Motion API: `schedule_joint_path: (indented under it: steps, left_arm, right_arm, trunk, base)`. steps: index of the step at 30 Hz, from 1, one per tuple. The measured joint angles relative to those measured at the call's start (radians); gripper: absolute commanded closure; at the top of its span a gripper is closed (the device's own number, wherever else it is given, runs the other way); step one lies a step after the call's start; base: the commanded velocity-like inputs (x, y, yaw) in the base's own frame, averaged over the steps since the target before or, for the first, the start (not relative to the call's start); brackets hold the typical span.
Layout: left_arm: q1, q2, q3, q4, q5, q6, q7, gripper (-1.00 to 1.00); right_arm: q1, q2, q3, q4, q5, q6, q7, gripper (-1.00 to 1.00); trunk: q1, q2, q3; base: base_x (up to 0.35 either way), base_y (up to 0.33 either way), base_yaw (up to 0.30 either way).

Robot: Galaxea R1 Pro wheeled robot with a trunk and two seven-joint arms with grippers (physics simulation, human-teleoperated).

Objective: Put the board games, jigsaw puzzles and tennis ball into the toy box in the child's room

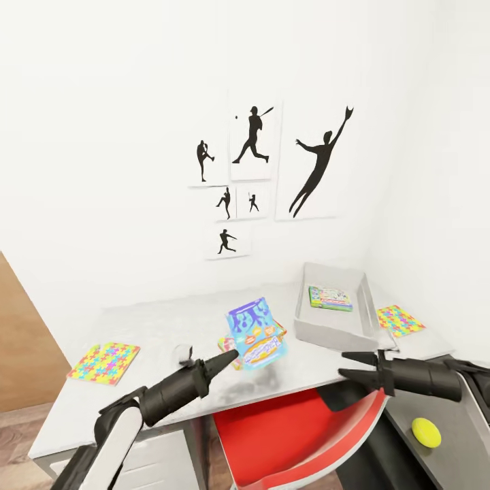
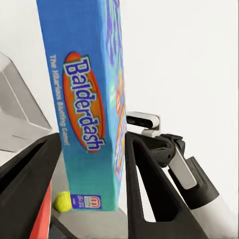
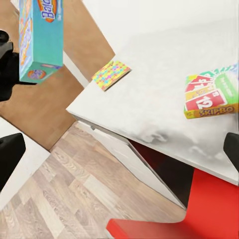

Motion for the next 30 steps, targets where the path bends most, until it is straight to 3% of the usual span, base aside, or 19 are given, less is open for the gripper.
schedule_joint_path:
  steps: [5, 11, 18, 24, 30]
  left_arm:
    - [-0.069, -0.026, -0.022, -0.010, -0.012, 0.071, 0.038, 1.00]
    - [-0.123, -0.045, -0.043, -0.013, -0.013, 0.102, 0.079, 1.00]
    - [-0.163, -0.055, -0.049, -0.010, -0.009, 0.112, 0.098, 1.00]
    - [-0.219, -0.113, -0.062, 0.005, -0.016, 0.170, 0.131, 1.00]
    - [-0.237, -0.139, -0.095, 0.016, -0.018, 0.187, 0.180, 1.00]
  right_arm:
    - [-0.001, -0.028, -0.057, 0.003, -0.019, 0.002, 0.001, -1.00]
    - [0.000, -0.049, -0.117, 0.006, -0.061, 0.003, 0.002, -1.00]
    - [0.000, -0.055, -0.135, 0.003, -0.077, 0.003, 0.001, -1.00]
    - [0.000, -0.057, -0.141, 0.002, -0.078, 0.003, 0.001, -1.00]
    - [0.000, -0.052, -0.142, 0.004, -0.078, 0.002, -0.001, -1.00]
  trunk:
    - [0.000, 0.000, 0.000]
    - [0.000, 0.000, 0.000]
    - [0.000, 0.000, 0.000]
    - [0.000, 0.000, 0.004]
    - [0.000, 0.000, 0.005]
  base:
    - [0.000, 0.000, 0.000]
    - [0.000, 0.000, 0.000]
    - [0.000, 0.000, 0.000]
    - [0.000, 0.000, 0.000]
    - [0.000, 0.000, 0.000]
